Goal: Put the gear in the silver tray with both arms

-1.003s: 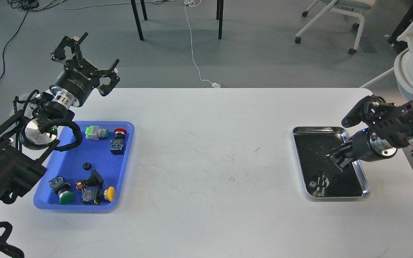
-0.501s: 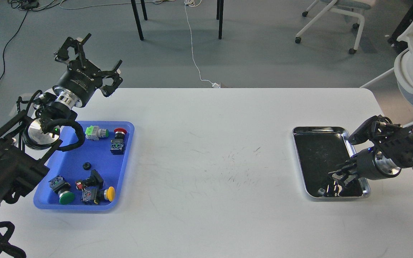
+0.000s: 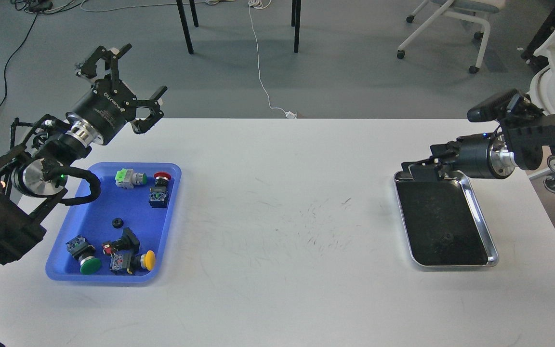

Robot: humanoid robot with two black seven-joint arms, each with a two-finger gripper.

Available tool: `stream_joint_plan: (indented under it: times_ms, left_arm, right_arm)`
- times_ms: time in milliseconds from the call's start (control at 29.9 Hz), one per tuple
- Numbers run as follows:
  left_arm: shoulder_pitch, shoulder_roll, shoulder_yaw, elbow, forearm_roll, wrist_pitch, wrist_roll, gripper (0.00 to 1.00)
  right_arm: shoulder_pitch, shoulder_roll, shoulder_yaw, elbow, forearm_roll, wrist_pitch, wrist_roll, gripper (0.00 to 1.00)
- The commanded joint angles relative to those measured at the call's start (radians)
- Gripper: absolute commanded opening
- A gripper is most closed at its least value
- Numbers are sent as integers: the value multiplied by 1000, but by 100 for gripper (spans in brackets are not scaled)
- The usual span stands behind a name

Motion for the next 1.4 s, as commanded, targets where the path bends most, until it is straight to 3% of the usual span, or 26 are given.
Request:
stream_joint_plan:
  times_ms: [0, 134, 201, 434, 702, 969, 1070, 1203, 1370]
  left_arm:
    - [8, 63, 52, -76, 101, -2, 9, 97]
    - [8, 133, 120, -142, 200, -2, 3, 97]
    - [11, 227, 169, -237, 370, 1, -3, 97]
    - [48, 309, 174, -303, 778, 3, -17, 97]
    - [51, 450, 220, -459, 1198, 4, -19, 97]
    - [51, 442, 261, -464, 1612, 8, -17, 94]
    - [56, 441, 302, -462, 1721, 46, -19, 94]
    - [54, 441, 393, -441, 1803, 126, -19, 94]
    - [54, 432, 430, -387, 1821, 138, -19, 86]
  right_arm:
    - [-61, 41, 163, -22, 170, 5, 0, 97]
    - [-85, 98, 226, -61, 285, -1, 1, 97]
    - [-122, 159, 293, -81, 446, -7, 1, 97]
    - [-286, 269, 526, -84, 736, -4, 3, 97]
    - [-560, 375, 879, -85, 1024, 8, 6, 97]
    - [-771, 455, 1092, -84, 1173, 169, 24, 98]
    - [-815, 471, 1120, -81, 1208, 223, 24, 98]
    - [-834, 472, 1123, -79, 1213, 240, 24, 98]
    - [-834, 474, 1123, -76, 1213, 241, 24, 98]
